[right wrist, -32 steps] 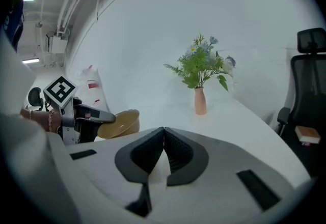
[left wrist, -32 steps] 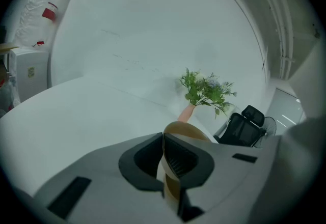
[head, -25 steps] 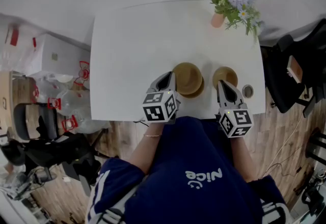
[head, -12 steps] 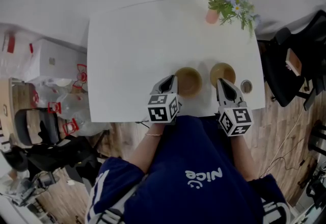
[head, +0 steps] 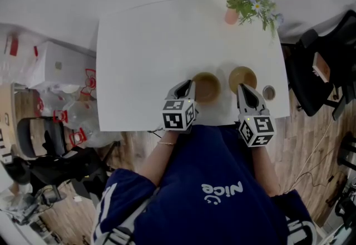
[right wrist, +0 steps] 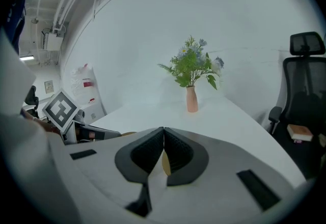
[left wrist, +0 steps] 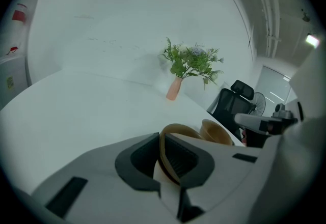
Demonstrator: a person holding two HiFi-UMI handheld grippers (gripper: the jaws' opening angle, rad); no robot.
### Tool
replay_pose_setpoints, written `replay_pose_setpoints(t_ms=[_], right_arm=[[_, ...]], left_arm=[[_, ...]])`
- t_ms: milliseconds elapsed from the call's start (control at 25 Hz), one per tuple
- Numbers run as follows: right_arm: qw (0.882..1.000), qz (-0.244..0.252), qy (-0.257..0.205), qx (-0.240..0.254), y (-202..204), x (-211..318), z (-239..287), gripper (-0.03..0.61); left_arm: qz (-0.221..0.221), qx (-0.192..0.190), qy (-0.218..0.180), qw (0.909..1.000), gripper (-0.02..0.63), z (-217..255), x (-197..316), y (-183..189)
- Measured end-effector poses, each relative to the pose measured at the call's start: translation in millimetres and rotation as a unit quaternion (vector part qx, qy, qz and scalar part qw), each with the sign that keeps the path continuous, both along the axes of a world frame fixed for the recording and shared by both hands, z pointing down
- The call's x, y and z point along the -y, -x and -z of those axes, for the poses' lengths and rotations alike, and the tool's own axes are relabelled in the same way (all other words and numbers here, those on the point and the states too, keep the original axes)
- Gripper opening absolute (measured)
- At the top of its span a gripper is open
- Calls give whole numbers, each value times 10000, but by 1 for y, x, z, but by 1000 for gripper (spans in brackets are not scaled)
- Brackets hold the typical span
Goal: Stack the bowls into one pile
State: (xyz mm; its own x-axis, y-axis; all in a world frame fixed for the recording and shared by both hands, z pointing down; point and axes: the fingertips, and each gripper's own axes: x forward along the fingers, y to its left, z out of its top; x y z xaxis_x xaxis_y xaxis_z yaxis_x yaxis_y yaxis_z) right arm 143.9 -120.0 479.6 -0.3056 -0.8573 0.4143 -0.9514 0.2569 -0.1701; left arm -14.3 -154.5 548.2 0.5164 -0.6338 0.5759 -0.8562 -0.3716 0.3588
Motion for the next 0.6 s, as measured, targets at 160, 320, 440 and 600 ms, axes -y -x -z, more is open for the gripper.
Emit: replay_pose_setpoints(t_ms=[160,320,440,600], right_arm=[[10000,-1,9,36,-1,1,1,23],[10000,-13,-49,77,-5,-1,4,23],[9999,-76,-40,67,-12,-3,3,23],[9994,-148,255,-202,-25,-4,-8,25]], left_arm=[[103,172,-26,9998,29,1,-2,5],[175,245,-308,9991,29,14,-1,7],[106,250,-498,9984,29,25,-4,5],[-49,294,-678,9973,29,38,-11,2]])
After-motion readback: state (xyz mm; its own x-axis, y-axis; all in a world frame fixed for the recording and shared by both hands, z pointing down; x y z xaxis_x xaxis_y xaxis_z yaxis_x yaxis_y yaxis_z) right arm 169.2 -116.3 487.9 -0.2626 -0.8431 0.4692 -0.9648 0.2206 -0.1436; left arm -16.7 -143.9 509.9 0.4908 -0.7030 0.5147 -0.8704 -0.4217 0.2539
